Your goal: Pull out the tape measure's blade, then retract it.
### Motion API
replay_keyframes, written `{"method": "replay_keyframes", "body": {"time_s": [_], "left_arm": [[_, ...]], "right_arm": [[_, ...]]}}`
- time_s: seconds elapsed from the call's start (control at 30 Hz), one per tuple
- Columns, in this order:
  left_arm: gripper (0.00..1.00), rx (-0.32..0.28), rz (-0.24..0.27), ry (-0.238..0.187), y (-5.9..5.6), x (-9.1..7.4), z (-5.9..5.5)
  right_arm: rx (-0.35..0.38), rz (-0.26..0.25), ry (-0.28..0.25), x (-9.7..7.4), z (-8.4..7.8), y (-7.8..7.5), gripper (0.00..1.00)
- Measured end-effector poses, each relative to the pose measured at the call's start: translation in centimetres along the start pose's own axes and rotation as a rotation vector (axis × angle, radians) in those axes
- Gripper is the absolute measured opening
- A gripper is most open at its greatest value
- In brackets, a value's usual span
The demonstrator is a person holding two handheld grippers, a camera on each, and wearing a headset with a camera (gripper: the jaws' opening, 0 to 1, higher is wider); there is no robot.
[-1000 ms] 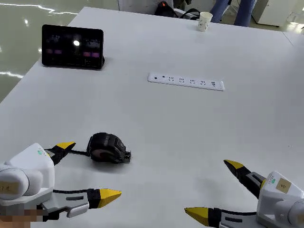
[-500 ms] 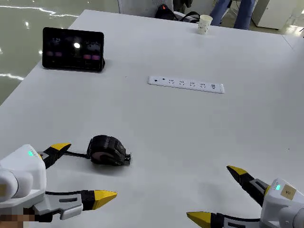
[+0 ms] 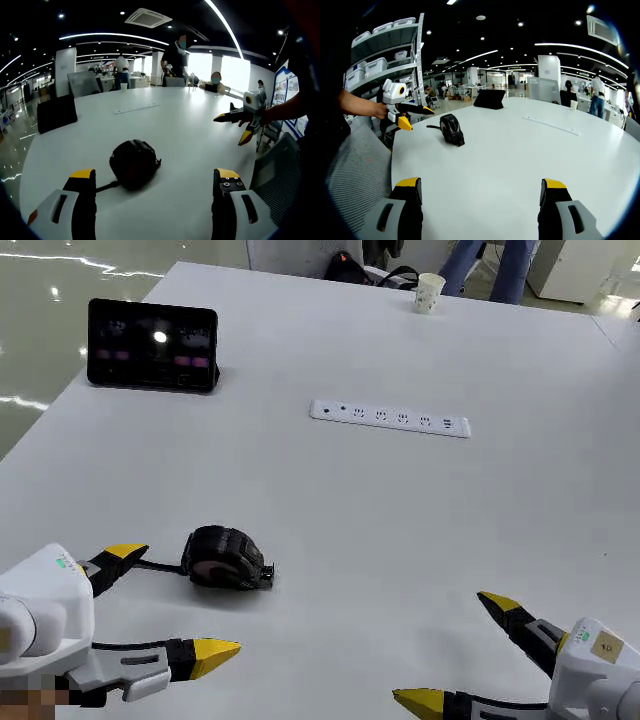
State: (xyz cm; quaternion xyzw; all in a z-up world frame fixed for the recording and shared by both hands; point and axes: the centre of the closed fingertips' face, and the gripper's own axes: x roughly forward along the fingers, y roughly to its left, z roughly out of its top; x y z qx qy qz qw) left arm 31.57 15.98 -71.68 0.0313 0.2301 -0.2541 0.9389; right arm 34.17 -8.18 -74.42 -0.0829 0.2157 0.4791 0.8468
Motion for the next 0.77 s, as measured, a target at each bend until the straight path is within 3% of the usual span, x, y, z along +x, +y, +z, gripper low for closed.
{"method": "replay_keyframes", "body": {"time_s": [0.13, 0.77], "left_arm": [[0.94, -0.018, -0.019, 0.005, -0.35, -0.02, 0.01], [0.99, -0.031, -0.016, -0.019, 0.14, -0.06, 0.28]], "right_arm": [[0.003, 0.0, 0.001, -0.03, -0.09, -0.07, 0.99], [0.005, -0.004, -0.005, -0.29, 0.12, -0.14, 0.99]]}}
